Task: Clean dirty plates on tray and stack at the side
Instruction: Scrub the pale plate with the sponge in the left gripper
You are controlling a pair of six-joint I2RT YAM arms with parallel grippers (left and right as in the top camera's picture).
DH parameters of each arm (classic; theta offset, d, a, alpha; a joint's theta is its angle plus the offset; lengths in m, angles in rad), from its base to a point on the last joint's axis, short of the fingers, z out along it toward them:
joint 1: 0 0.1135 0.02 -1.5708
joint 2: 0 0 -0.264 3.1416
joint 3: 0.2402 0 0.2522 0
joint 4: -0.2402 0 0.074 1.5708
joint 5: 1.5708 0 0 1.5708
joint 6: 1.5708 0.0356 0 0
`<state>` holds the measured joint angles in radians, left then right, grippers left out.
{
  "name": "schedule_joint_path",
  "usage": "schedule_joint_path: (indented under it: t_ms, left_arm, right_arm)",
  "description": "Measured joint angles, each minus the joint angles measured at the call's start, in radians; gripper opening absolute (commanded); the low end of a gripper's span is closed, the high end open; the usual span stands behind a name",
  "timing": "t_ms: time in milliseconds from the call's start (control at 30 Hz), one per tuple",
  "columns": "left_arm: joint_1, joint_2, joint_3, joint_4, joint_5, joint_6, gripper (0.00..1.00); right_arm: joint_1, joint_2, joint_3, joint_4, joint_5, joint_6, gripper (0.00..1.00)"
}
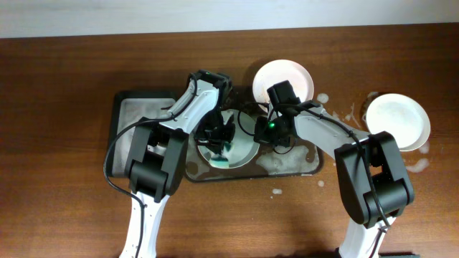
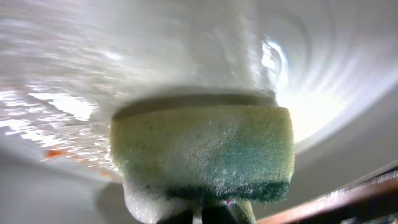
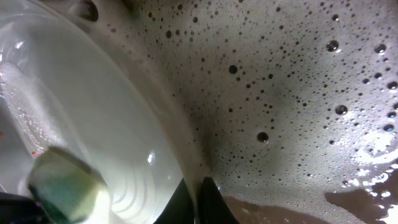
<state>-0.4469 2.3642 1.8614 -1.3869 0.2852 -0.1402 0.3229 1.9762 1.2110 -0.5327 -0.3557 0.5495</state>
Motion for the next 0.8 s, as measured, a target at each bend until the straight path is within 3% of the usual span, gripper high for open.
schedule_joint_path:
  t_ms: [100, 267, 400, 533, 633, 800]
  left_arm:
    - [0.002, 0.001, -0.004, 0.019, -0.006, 0.022, 0.01]
    - [0.002, -0.021, -0.004, 0.095, -0.133, -0.22, 0.01]
    - [0.001, -0.021, 0.021, 0.119, -0.316, -0.403, 0.01]
    - [-0.002, -0.021, 0.024, 0.158, -0.447, -0.51, 0.01]
    - [-0.003, -0.021, 0.024, 0.252, -0.513, -0.491, 0.01]
    - [0.007, -0.021, 0.026, 0.425, -0.438, -0.23, 0.01]
  right_arm:
    - [0.0, 0.0, 0.0, 0.0, 0.0, 0.0, 0.04]
    - [0.0, 0.002, 0.0, 0.009, -0.002, 0.011, 0.04]
    - [0.0, 0.003, 0.0, 0.011, -0.005, 0.025, 0.04]
    - [0.003, 0.005, 0.0, 0.02, -0.012, 0.027, 0.04]
    - [0.01, 0.006, 0.003, 0.03, -0.016, 0.039, 0.04]
    - [-0.004, 0.006, 0.009, 0.028, 0.002, 0.064, 0.04]
